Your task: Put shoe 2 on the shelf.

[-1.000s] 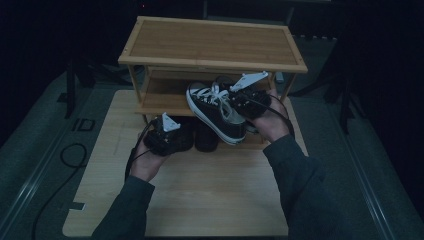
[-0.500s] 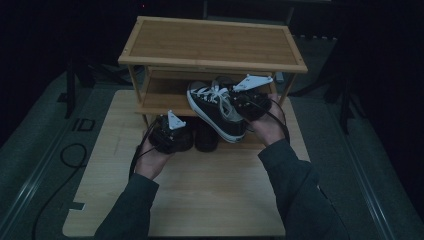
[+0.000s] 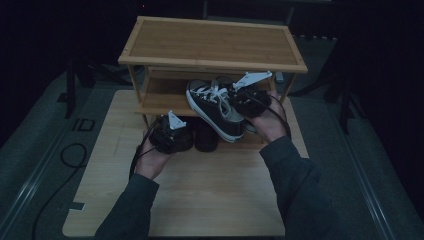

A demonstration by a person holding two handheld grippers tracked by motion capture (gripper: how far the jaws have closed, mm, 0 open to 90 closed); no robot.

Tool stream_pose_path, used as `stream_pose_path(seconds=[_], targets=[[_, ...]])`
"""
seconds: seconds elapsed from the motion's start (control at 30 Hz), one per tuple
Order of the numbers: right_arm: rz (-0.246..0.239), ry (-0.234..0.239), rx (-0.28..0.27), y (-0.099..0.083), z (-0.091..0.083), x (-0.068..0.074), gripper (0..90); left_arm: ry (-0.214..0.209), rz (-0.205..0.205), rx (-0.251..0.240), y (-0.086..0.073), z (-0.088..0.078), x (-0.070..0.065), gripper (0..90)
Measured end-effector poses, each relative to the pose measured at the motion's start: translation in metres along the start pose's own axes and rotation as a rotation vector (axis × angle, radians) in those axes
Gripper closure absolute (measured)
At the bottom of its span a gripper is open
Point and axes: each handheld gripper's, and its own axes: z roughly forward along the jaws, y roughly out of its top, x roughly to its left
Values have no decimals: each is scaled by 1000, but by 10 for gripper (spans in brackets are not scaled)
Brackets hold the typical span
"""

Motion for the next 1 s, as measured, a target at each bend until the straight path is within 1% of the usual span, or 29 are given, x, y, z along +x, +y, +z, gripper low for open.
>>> stream_pose_path(seconds=[0.1,0.2,0.27,0.3,0.33,0.5,0.57,0.67,0.73,0.93,1.0], targets=[[-46,-1,17,1,-2,2,779,3,-2,-1,0,1,0,566],[-64,10,19,1,-3,3,718,3,-2,-1,0,1,0,565],[-70,15,8,1,-6,3,687,2,-2,1,0,1,1,565],[-70,15,8,1,-6,3,687,2,-2,1,0,1,1,565],[-74,15,-7,1,-10,3,665,1,-4,2,0,2,1,566],[-84,27,-20,1,-15,2,646,-1,-3,8,0,2,2,569],[-88,35,-27,1,-18,2,646,-5,-3,7,1,2,2,574],[-84,62,-46,0,-23,2,663,-11,-4,6,1,3,3,584],[-85,92,-53,0,-26,2,692,-16,-7,6,2,3,3,588],[-107,153,-76,-2,-33,7,804,-26,-8,4,3,2,4,590],[-117,168,-81,-3,-34,9,820,-28,-8,1,4,2,4,590]])
